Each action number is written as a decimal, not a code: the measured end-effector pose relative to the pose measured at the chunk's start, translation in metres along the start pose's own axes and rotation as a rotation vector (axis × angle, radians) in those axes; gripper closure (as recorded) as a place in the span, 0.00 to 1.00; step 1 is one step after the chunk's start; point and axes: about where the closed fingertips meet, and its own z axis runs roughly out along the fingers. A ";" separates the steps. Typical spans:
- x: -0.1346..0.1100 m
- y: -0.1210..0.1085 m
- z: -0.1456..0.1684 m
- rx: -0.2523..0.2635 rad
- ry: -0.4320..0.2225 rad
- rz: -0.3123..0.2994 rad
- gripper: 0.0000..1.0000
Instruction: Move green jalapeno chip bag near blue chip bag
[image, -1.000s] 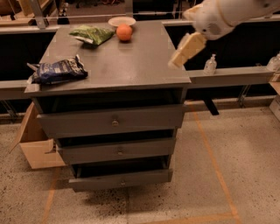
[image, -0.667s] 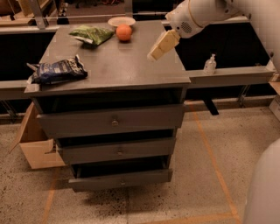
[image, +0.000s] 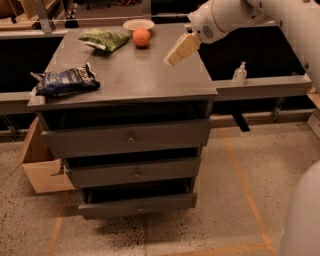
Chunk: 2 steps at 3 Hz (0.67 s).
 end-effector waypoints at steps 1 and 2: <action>-0.022 -0.016 0.038 0.077 -0.100 0.031 0.00; -0.044 -0.033 0.068 0.166 -0.187 0.057 0.00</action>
Offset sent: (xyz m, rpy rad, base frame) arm 0.1036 0.0786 0.0179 0.2913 -0.2732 -0.1789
